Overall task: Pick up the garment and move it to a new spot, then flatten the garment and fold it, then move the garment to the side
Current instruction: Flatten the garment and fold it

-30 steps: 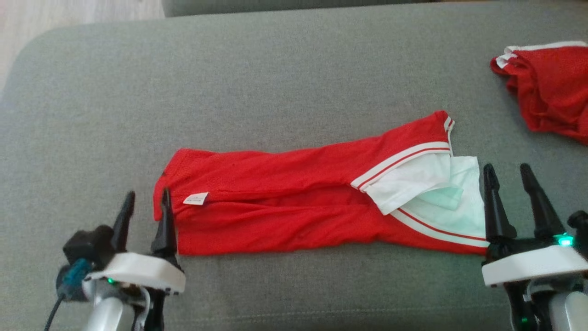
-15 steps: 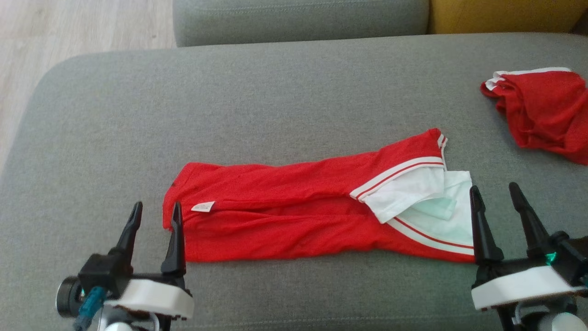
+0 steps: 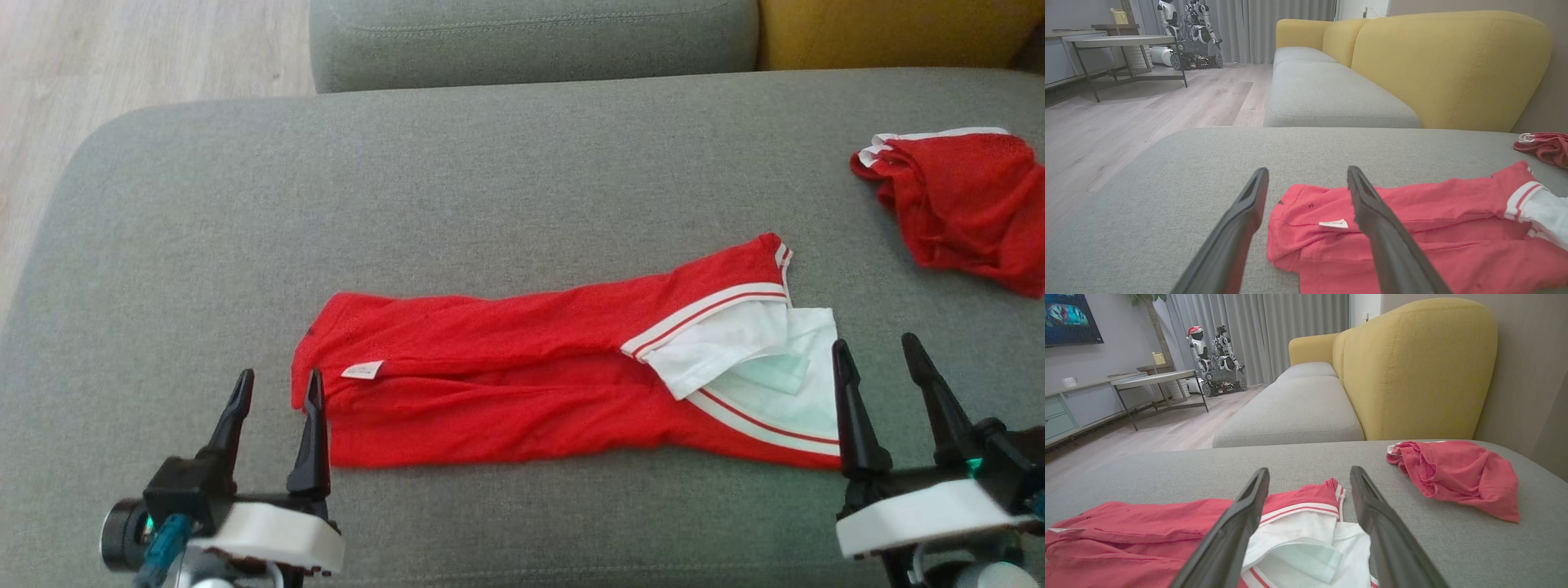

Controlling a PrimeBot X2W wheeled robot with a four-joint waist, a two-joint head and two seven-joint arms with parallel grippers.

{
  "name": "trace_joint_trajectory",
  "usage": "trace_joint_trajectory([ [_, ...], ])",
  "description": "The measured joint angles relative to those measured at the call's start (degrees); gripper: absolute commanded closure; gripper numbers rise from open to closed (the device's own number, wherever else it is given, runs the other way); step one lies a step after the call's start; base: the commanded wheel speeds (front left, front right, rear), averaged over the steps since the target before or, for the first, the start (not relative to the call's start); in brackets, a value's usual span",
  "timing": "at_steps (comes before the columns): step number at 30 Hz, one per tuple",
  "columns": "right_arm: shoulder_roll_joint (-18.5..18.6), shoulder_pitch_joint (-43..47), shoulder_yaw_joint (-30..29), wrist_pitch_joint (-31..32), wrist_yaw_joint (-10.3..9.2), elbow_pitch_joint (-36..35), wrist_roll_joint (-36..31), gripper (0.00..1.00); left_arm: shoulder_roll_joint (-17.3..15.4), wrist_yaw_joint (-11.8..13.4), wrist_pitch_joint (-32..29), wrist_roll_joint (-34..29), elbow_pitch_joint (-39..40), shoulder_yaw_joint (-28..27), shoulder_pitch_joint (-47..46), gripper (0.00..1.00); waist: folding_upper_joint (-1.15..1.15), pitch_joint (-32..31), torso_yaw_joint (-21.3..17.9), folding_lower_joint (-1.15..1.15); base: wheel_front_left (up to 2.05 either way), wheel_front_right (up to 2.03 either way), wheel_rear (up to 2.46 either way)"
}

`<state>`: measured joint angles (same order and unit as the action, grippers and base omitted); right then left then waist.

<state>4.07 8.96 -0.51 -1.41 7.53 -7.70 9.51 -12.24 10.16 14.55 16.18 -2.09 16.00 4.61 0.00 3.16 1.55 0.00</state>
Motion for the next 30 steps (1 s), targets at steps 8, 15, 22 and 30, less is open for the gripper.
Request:
trace_joint_trajectory([
  [8,0.0,-0.1,-0.1,0.2,0.0,0.9,0.0,0.0,0.0,0.0,0.0,0.0,0.0,0.0,-0.1,0.0,0.0,0.4,0.2,0.0,0.0,0.0,0.0],
  [15,0.5,-3.4,-2.0,2.3,0.0,6.7,0.1,0.0,0.2,-0.6,0.0,-0.1,0.0,0.4,-1.5,0.0,0.0,2.6,1.0,0.0,0.0,0.0,0.0],
  [22,3.6,-13.2,-2.1,6.1,0.0,16.6,0.1,0.0,1.4,-2.4,0.0,-1.4,-0.4,1.8,-7.3,0.0,0.0,6.7,2.8,0.01,0.0,0.0,0.0],
  [30,3.2,-15.7,-5.0,16.0,0.0,24.2,-1.7,0.0,3.6,-4.2,0.0,-2.5,-1.7,2.0,-9.9,0.0,0.0,10.1,4.8,0.01,0.0,0.0,0.0],
])
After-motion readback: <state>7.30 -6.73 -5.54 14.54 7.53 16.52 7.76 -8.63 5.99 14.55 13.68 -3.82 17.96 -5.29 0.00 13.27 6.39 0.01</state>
